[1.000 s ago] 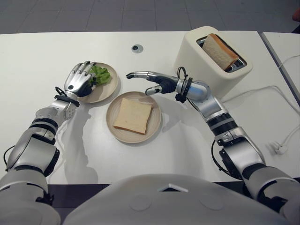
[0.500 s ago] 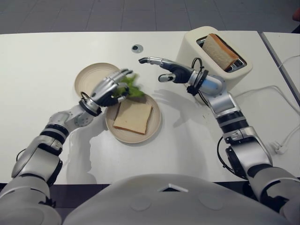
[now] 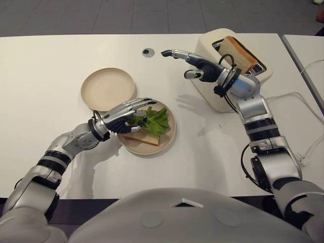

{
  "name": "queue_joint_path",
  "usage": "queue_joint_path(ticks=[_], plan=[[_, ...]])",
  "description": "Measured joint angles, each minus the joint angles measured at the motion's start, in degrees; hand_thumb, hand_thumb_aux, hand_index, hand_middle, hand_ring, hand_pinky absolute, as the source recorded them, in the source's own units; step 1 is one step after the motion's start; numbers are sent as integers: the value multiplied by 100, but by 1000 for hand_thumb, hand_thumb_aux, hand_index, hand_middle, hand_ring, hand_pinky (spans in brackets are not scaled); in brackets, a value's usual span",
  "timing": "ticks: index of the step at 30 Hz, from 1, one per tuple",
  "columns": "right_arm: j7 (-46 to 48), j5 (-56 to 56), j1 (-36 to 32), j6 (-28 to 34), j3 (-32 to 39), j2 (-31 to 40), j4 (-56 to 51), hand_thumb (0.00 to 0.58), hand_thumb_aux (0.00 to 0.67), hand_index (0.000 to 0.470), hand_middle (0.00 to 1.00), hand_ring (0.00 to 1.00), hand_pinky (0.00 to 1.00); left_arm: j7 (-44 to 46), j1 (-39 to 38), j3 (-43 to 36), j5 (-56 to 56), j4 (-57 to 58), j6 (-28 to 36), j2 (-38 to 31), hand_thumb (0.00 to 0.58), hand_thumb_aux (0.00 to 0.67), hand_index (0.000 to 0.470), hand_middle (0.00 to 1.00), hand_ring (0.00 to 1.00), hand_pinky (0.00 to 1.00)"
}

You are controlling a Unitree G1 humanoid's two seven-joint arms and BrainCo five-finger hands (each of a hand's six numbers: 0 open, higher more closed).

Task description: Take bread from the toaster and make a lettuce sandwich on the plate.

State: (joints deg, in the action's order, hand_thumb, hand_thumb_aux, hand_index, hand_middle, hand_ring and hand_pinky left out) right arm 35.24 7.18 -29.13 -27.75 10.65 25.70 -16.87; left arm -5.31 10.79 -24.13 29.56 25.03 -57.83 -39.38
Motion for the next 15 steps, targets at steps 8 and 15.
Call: queue_joint_path(ticks=[8,15], plan=[[-298,50,-72,84,-551,519,-64,0,0,0,0,0,0,390,-247,240,-42,-39,138,23,456,360,253,0,0,0],[-1264,874,-240,338,-1149,1311,-21,0,0,0,0,0,0,704,-474,519,-298,-89,104,-14,0,0,0,0,0,0]])
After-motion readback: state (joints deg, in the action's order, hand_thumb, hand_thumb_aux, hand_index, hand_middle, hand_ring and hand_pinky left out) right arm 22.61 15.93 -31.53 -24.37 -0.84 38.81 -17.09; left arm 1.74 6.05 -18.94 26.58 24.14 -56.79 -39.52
